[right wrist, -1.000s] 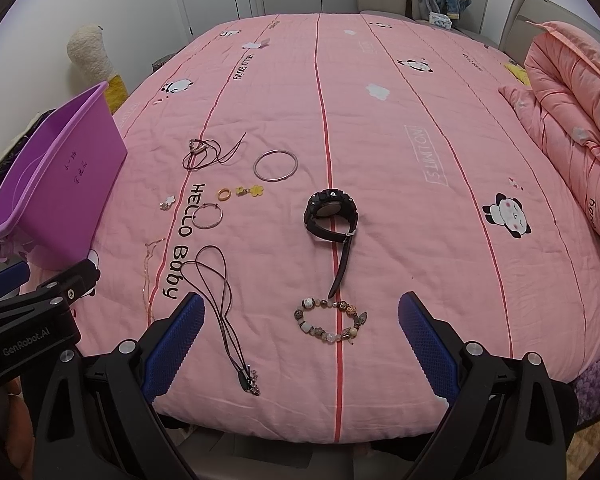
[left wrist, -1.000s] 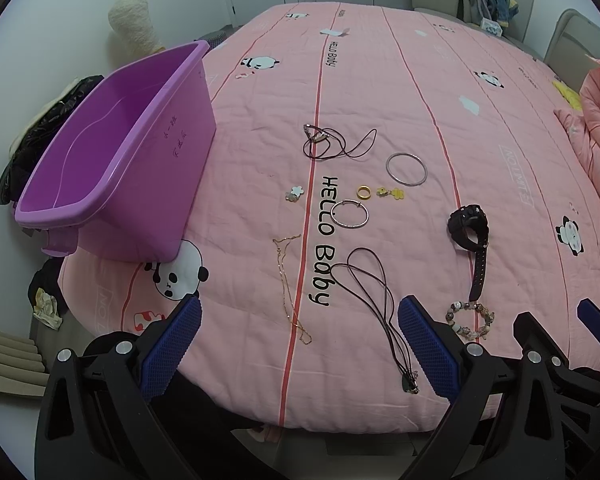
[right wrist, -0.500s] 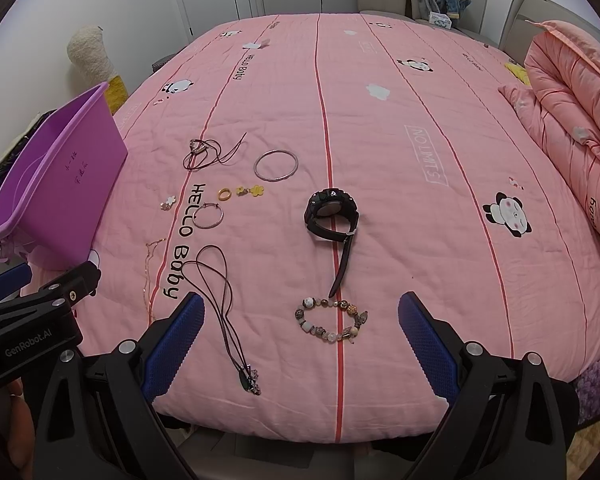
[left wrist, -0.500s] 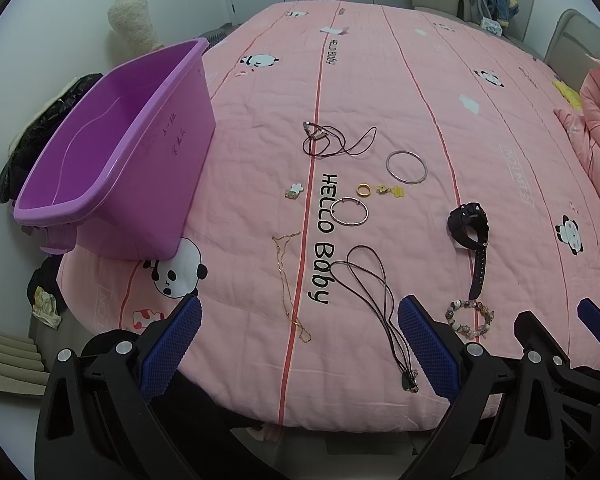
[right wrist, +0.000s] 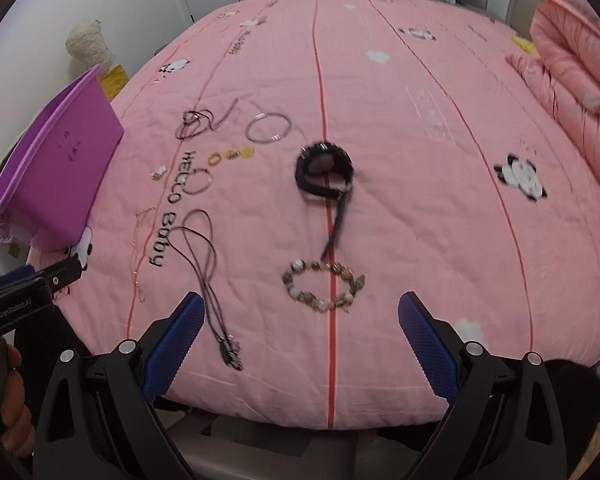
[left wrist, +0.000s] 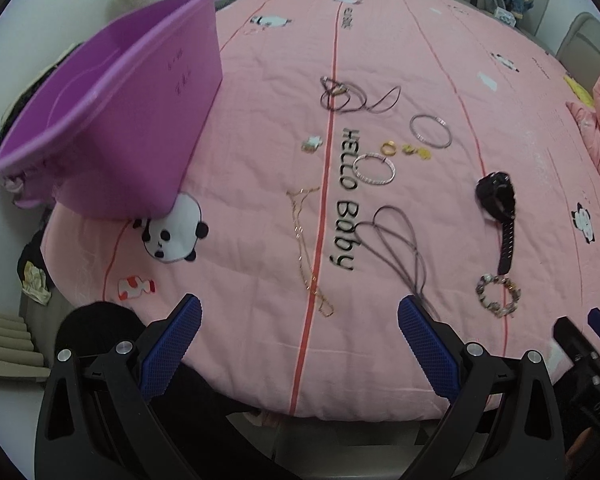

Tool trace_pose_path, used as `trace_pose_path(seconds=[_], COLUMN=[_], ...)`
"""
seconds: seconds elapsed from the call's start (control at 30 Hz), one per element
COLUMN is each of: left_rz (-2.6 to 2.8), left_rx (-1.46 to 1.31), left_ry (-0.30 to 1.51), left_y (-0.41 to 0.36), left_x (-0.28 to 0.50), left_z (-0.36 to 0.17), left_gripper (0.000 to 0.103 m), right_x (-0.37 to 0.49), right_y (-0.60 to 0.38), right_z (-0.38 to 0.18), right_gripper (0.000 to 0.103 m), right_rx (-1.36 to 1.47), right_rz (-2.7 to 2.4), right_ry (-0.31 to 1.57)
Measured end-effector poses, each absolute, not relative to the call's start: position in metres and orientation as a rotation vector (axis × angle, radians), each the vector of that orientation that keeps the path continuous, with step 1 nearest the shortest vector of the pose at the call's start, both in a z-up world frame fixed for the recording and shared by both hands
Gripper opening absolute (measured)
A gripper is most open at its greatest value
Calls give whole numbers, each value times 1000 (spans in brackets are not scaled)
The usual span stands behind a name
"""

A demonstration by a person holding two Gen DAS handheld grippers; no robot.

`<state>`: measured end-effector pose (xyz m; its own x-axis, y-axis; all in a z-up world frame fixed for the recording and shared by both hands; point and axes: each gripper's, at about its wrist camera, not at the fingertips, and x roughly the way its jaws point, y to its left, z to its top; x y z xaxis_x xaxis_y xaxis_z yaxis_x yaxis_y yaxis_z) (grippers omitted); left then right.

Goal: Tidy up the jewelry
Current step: 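Grasp the black cord necklace with left tool while right tool grasps beaded bracelet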

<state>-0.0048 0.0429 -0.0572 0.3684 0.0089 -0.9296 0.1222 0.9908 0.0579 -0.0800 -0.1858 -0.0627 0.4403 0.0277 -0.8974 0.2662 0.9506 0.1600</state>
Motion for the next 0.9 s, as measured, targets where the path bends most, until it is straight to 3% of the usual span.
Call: trace_pose_path(seconds=[0.37, 0.9], left_rz=[-133, -121], left_rx=[-5, 95], left_ry=[1272, 1334], left_y=[20, -33], left_x=[-2, 21], left_z=[-110, -167], left_gripper=[97, 97], right_x=[-67, -43], right_y=[-211, -214], right_z=[-123, -179], right_gripper=[93, 93], right_rx=[290, 255], right_rz=[-131, -64], right_ry=[1207, 1306])
